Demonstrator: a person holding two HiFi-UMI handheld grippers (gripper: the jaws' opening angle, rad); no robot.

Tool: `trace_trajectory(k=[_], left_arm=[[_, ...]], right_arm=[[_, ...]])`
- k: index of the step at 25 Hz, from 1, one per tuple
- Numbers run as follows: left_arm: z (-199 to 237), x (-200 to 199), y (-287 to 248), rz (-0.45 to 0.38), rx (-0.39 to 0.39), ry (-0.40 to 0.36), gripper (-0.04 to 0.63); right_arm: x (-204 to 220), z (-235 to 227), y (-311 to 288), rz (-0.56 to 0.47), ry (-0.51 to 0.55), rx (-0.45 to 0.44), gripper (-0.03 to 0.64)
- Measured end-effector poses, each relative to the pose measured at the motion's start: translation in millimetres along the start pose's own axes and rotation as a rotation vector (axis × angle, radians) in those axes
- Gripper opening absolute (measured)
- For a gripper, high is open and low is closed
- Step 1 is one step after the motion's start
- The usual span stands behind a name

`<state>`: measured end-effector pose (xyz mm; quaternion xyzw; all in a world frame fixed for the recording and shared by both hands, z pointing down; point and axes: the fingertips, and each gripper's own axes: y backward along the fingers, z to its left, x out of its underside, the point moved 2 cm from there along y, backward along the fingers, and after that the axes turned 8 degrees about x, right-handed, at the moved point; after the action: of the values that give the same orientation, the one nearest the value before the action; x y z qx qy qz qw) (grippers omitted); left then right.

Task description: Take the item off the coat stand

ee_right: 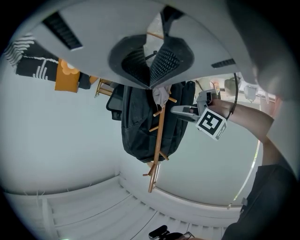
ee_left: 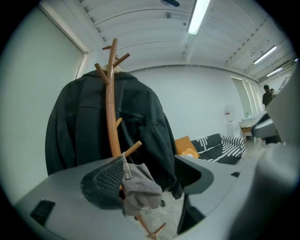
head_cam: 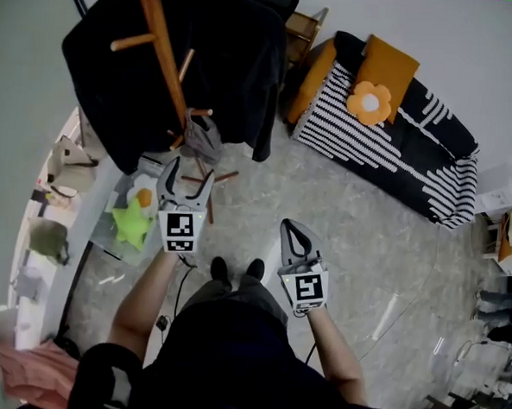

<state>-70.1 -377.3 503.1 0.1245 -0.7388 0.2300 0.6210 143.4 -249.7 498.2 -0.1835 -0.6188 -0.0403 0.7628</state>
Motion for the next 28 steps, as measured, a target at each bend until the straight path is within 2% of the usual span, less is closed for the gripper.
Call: trace_trajectory(k=[8,16,21,25,28], left_arm=[[5.6,28.1,-73.1,0.09,-0.122,-0.001,0.336],[24.4,63.8,-119.3,0.191,-0.252,-0.001,0.336],[33.8,75.8,-134.1,0.213,-0.29,0.027,0.334],[37.9,77.4,-142.9,0.218,-0.316,0.009,0.331],[45.3,78.5,-148.5,0.216,-0.354,-0.001,0.276]], right_arm=[[13.4,-28.3,-34.7,0.041,0.006,-0.074,0.018],[26.4,-54.3,-43.8,0.076,0.006,-0.091,0.018],[32.8,-61.2,-50.3,0.092,0.004,-0.101,0.018],[34.6,-63.0,-56.4,0.094,0.001,-0.112,0.018],[34.3,-63.4,-59.7,0.086,-0.001,-0.118,0.018]])
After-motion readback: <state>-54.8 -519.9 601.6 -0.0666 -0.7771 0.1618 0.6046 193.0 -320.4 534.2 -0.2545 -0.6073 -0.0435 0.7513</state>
